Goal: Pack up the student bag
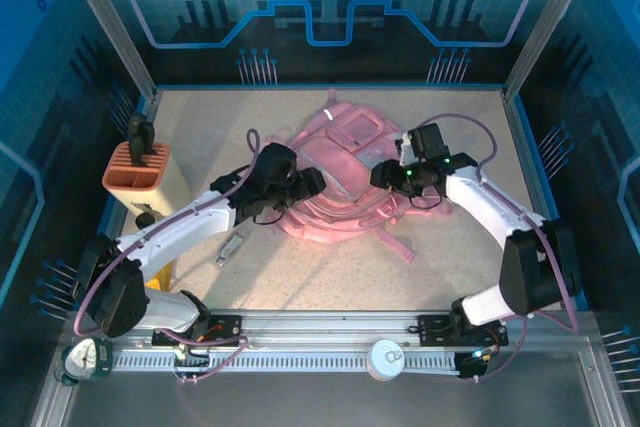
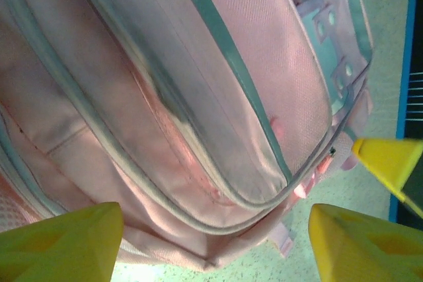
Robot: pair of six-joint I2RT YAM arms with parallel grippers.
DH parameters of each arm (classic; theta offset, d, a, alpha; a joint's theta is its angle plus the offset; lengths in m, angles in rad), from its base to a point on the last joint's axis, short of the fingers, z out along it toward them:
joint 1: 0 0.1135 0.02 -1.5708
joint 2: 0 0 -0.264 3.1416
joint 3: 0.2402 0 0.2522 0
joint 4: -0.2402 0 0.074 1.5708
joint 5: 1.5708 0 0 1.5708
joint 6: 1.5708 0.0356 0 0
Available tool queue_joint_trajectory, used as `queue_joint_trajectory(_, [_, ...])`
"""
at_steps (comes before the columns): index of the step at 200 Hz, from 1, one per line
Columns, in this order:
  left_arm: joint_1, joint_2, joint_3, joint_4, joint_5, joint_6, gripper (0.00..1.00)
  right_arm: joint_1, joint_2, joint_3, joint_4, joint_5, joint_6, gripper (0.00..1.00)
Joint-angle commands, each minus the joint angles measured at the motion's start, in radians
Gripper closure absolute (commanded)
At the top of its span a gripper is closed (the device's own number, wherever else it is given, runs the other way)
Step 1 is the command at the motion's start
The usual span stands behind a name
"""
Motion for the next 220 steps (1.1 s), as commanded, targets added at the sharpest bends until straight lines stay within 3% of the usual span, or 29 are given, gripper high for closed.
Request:
queue_joint_trajectory(1, [-0.040,0.021,0.031,-0.031,-0.100,-0.022,0.21,0.003,0.057,0.046,0.010,-0.034,0.006,0.45])
queue_joint_trajectory(17, [-0.078,0.039,0.049,-0.043,-0.155,-0.026,0.15,0.007,0.104,0.066,0.021,-0.032,0.004,0.47])
queue_joint_trajectory(61, [-0.140,0.088,0.084,-0.080,-0.244,-0.044,0.01,0.032,0.186,0.102,0.040,-0.055,0.004,0.64])
queue_joint_trajectory(92, [-0.174,0.123,0.125,-0.136,-0.303,-0.046,0.01,0.053,0.178,0.083,0.076,-0.073,0.042,0.85])
queue_joint_trajectory(126, [-0.216,0.142,0.151,-0.174,-0.341,-0.084,0.01,0.076,0.100,0.018,0.166,-0.123,0.138,1.00])
queue_joint_trajectory(180, [-0.311,0.183,0.183,-0.199,-0.395,-0.186,0.01,0.104,-0.041,-0.109,0.305,-0.111,0.329,1.00])
queue_joint_trajectory(220, [-0.365,0.255,0.240,-0.208,-0.459,-0.166,0.01,0.158,-0.120,-0.151,0.341,-0.043,0.426,1.00])
